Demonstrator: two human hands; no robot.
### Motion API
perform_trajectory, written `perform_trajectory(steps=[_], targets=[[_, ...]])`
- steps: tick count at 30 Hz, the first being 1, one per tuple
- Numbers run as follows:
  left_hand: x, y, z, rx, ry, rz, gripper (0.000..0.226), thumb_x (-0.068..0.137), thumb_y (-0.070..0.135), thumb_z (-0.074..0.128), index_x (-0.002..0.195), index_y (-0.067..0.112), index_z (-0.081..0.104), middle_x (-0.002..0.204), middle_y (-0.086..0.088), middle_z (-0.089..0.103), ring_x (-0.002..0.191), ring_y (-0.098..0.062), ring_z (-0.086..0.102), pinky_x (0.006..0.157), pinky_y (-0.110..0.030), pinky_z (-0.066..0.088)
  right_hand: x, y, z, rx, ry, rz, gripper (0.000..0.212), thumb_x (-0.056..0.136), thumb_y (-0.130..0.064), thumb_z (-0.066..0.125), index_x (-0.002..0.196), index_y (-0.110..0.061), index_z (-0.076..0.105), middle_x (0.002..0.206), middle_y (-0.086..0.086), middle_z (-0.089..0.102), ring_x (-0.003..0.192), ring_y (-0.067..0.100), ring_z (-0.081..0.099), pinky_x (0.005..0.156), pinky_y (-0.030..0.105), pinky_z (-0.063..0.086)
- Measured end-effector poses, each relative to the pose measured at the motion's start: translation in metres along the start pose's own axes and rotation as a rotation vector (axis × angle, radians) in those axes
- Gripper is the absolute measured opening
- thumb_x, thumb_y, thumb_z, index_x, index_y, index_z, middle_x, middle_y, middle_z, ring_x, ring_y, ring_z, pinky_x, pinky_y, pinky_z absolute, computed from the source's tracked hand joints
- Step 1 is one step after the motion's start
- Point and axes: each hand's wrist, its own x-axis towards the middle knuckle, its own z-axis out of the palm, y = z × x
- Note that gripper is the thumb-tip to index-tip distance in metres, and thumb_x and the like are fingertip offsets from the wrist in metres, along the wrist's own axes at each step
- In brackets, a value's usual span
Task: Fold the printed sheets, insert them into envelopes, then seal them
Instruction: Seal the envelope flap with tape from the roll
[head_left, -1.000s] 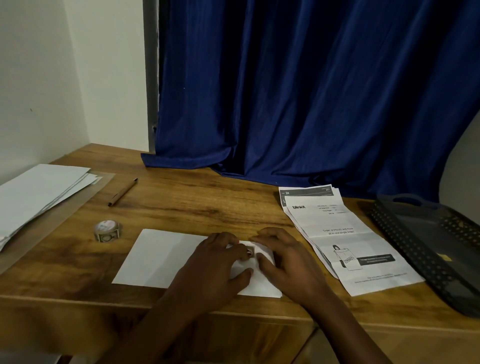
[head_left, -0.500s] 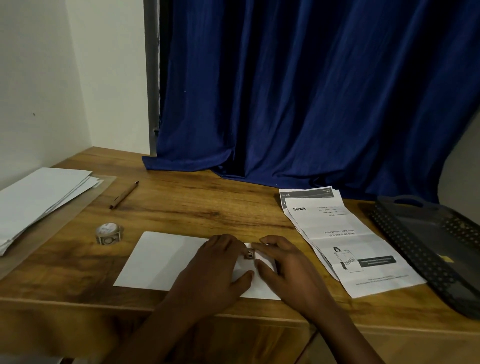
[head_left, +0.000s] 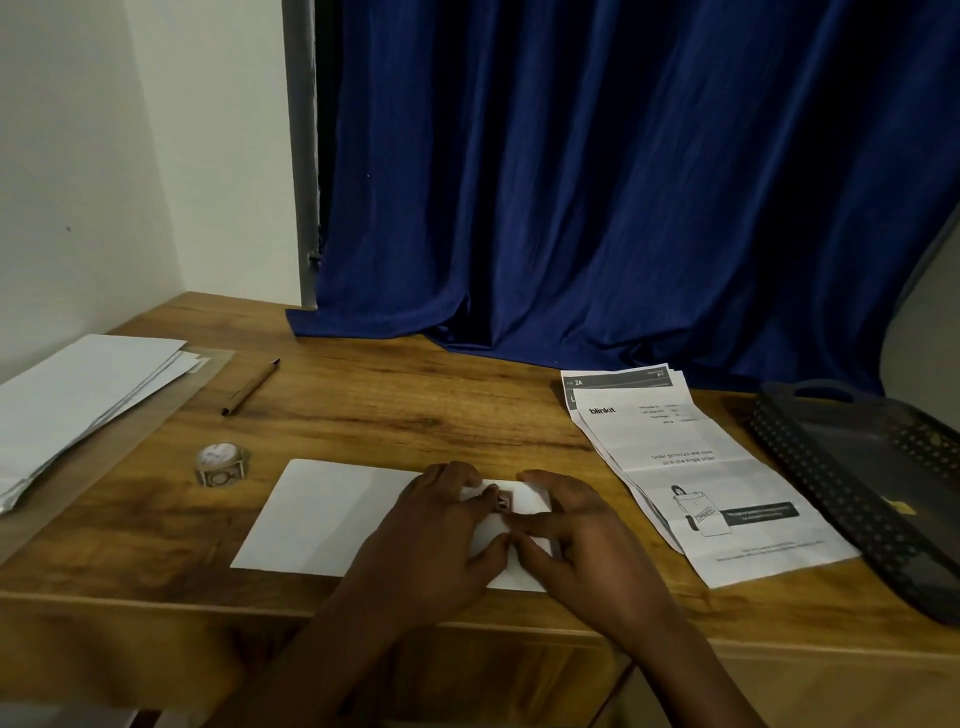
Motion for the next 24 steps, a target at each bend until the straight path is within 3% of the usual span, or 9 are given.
perform_trajectory(steps=[3, 6, 12, 15, 19, 22, 24], targets=[[0.002, -0.001, 0.001, 0.115, -0.020, -0.026, 0.078, 0.092, 0.073, 0.034, 0.155, 0.027, 0.030, 0.163, 0.004, 0.024, 0.152, -0.016, 0.017, 0.125, -0.038, 0.018, -0.002, 0.004, -0.001, 0.139, 0.028, 0.055, 0.018, 0.087, -0.043, 0.068, 0.103, -0.041, 0.077, 0.142, -0.020, 0.053, 0.131, -0.002, 0.044, 0.102, 0.028, 0.047], [0.004, -0.001, 0.000, 0.178, -0.062, -0.056, 0.087, 0.094, 0.074, 0.031, 0.161, 0.024, 0.008, 0.168, 0.001, 0.016, 0.156, -0.017, 0.007, 0.127, -0.044, -0.002, 0.000, 0.006, -0.003, 0.299, 0.101, 0.104, 0.016, 0.090, -0.030, 0.073, 0.104, -0.038, 0.075, 0.130, -0.024, 0.059, 0.124, -0.002, 0.053, 0.098, 0.024, 0.048], [0.002, 0.004, -0.005, 0.110, -0.016, -0.045, 0.086, 0.094, 0.071, 0.039, 0.160, 0.031, 0.000, 0.166, 0.004, 0.019, 0.152, -0.017, 0.017, 0.127, -0.038, 0.006, 0.022, 0.013, -0.013, 0.472, 0.085, 0.310, 0.022, 0.096, -0.030, 0.066, 0.116, -0.039, 0.069, 0.112, -0.028, 0.069, 0.106, -0.009, 0.061, 0.094, 0.026, 0.054], [0.001, 0.007, -0.008, 0.087, 0.015, -0.027, 0.087, 0.093, 0.069, 0.043, 0.159, 0.033, 0.000, 0.162, 0.005, 0.021, 0.148, -0.016, 0.018, 0.127, -0.041, 0.012, 0.050, 0.012, -0.025, 0.412, -0.047, 0.277, 0.023, 0.097, -0.026, 0.065, 0.118, -0.034, 0.070, 0.111, -0.021, 0.070, 0.102, -0.010, 0.061, 0.094, 0.027, 0.053], [-0.004, 0.011, -0.012, 0.049, 0.099, 0.057, 0.087, 0.089, 0.070, 0.042, 0.155, 0.036, -0.003, 0.155, 0.005, 0.025, 0.142, -0.015, 0.020, 0.126, -0.041, 0.011, 0.087, -0.003, -0.037, 0.331, -0.396, 0.140, 0.027, 0.090, -0.035, 0.073, 0.116, -0.029, 0.074, 0.110, -0.010, 0.075, 0.103, 0.006, 0.068, 0.097, 0.038, 0.054], [-0.007, 0.013, -0.013, 0.035, 0.142, 0.111, 0.086, 0.089, 0.071, 0.045, 0.153, 0.037, -0.002, 0.155, 0.005, 0.027, 0.143, -0.017, 0.021, 0.124, -0.036, 0.003, 0.105, -0.018, -0.041, 0.303, -0.572, 0.029, 0.010, 0.088, -0.023, 0.075, 0.098, -0.025, 0.077, 0.098, -0.003, 0.077, 0.088, 0.010, 0.068, 0.084, 0.036, 0.053], [-0.008, 0.013, -0.013, 0.028, 0.177, 0.147, 0.085, 0.089, 0.069, 0.049, 0.153, 0.035, 0.004, 0.155, 0.002, 0.033, 0.143, -0.018, 0.025, 0.122, -0.037, 0.001, 0.113, -0.023, -0.041, 0.265, -0.624, 0.008, 0.007, 0.087, -0.016, 0.075, 0.092, -0.011, 0.076, 0.093, 0.014, 0.075, 0.079, 0.014, 0.062, 0.077, 0.037, 0.049]])
